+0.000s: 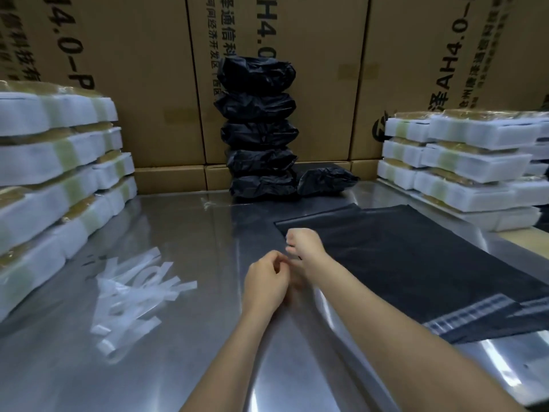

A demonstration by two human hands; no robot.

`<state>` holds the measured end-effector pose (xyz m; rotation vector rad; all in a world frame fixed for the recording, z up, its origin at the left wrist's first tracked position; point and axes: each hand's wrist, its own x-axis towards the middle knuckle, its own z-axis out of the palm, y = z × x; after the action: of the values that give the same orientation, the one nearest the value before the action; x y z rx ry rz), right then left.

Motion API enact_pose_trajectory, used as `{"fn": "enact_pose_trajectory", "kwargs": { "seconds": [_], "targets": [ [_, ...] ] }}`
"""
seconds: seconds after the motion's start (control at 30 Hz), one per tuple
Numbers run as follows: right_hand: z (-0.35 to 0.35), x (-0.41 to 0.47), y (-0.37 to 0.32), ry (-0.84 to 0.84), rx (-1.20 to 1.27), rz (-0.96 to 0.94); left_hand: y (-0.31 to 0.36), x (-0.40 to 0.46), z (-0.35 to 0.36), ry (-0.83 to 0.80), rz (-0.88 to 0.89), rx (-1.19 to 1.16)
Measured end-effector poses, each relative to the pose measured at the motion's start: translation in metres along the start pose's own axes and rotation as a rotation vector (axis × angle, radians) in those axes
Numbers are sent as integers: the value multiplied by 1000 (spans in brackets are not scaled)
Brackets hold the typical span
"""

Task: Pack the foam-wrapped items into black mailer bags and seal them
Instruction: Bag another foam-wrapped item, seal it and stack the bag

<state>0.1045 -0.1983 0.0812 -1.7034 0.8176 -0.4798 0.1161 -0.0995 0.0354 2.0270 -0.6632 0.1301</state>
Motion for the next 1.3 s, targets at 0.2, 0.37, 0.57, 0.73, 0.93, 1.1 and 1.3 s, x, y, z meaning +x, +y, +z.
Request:
{"fn": "enact_pose_trajectory", "kwargs": {
  "seconds": [0.2,0.37,0.57,0.73,0.93,1.1,1.3],
  "targets": [
    [-12,6,17,242,-513,-156,0,1,0,-16,81,73],
    [-6,0,44,69,-883,9,-2,1,1,23,-4,-10],
    [9,1,-22,-271,-186,170,0,3,-3,-28,5,-17],
    [13,-9,-26,-314,105,262,-7,3,-1,-159,26,301],
    [-13,7,13,-97,188,133,-33,15,-23,-447,40,699],
    [-58,24,42,88,-60,-49,-73,20,-76,-466,-39,753],
    [-95,32,45,177,-39,75,-79,17,-95,-439,-47,749]
  ]
}}
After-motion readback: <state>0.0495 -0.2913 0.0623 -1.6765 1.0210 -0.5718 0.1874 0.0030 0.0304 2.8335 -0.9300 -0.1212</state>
